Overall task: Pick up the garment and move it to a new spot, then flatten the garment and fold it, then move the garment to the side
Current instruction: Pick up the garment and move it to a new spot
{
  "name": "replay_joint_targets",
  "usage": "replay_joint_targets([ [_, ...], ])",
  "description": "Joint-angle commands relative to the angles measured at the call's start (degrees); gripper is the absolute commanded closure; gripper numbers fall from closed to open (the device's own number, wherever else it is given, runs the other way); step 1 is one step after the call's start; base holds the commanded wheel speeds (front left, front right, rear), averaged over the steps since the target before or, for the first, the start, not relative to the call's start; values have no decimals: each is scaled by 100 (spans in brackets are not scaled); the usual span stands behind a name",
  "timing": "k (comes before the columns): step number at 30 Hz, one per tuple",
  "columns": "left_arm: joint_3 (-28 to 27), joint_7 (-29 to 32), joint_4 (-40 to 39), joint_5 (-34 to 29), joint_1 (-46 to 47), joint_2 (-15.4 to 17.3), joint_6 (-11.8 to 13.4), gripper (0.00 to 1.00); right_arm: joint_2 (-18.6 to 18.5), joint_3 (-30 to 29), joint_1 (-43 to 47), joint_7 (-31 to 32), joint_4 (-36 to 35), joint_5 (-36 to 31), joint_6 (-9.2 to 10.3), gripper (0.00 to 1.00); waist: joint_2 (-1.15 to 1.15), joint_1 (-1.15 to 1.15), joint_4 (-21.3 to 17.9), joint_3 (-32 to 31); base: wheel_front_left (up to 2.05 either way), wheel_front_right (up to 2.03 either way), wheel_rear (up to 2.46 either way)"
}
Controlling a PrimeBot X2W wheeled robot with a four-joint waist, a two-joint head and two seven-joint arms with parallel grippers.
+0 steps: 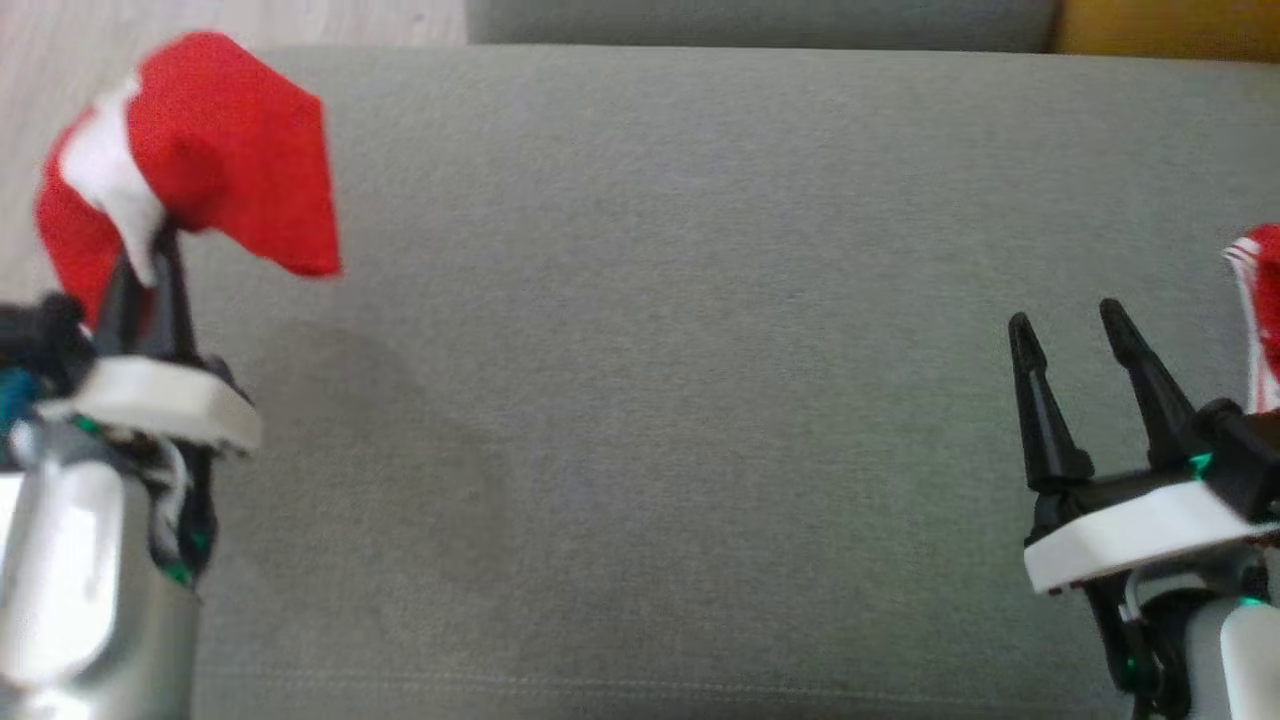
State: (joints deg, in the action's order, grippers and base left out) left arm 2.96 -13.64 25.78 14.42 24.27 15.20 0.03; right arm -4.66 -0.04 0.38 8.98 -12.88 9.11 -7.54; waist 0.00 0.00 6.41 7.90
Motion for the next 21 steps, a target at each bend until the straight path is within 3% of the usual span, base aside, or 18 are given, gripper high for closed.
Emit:
replay_joint_targets([
  [1,-126,82,-553,-68,-45,159,79,100,-4,113,-68,-83,-190,59,5,0,0,0,-174,-89,0,0,0],
  [6,171,579,-1924,-243,-889,60,244,100,33,152,-45,-135,-153,67,5,0,0,0,-453,-75,0,0,0],
  [11,665,961,-2706,-436,-1236,-156,294,100,40,217,-113,-168,-170,21,5,0,0,0,-830,66,0,0,0],
  [14,1051,1067,-2783,-539,-1189,-331,209,100,69,254,-177,-200,-201,35,5,0,0,0,-1116,227,0,0,0],
  [21,2079,1295,-2000,-883,-542,-665,-284,100,133,304,-299,-355,-152,123,5,0,0,0,-1894,746,0,0,0],
])
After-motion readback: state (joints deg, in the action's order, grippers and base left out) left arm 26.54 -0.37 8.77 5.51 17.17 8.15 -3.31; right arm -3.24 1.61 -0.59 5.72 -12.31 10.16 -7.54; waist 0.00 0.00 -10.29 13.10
